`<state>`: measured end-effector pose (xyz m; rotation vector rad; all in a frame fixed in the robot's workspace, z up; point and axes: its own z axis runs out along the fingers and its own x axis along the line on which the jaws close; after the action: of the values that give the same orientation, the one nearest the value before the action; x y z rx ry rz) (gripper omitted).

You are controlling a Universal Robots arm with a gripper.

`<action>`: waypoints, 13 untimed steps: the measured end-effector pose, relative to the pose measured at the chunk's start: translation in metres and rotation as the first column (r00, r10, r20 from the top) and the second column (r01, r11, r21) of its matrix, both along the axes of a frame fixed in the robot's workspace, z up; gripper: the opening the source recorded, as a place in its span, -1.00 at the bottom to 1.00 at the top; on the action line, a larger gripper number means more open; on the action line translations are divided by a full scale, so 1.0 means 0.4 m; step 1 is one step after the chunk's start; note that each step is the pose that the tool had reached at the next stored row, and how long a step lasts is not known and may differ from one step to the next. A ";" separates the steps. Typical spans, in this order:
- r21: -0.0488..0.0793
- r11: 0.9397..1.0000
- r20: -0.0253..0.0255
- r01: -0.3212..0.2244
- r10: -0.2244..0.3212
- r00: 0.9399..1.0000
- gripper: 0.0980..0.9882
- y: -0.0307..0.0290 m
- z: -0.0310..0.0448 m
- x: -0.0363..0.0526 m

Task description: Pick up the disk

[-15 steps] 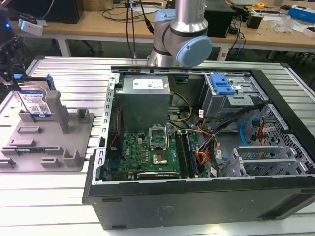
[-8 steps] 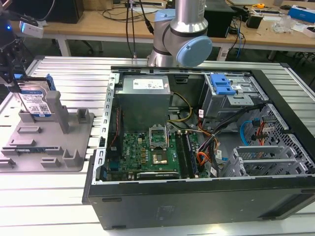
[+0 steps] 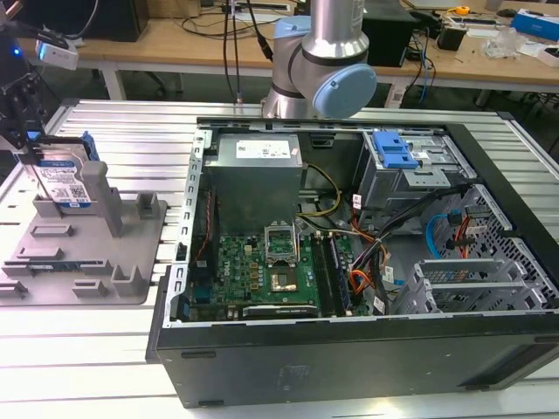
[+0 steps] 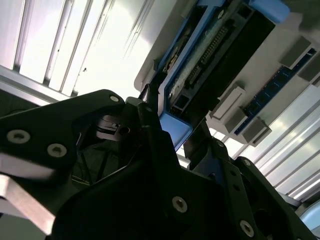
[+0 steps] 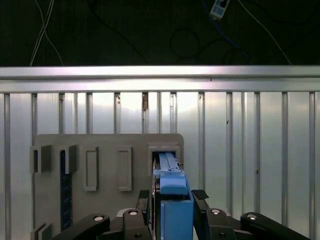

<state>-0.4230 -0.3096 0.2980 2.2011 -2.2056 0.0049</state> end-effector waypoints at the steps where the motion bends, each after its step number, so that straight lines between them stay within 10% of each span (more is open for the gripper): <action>1: 0.000 1.000 0.000 0.000 0.000 1.000 -0.20 0.000 -0.001 0.000; 13: 0.000 1.000 0.000 0.000 0.000 1.000 -0.38 0.000 -0.003 0.000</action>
<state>-0.4230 -0.3096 0.2967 2.2011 -2.2055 0.0050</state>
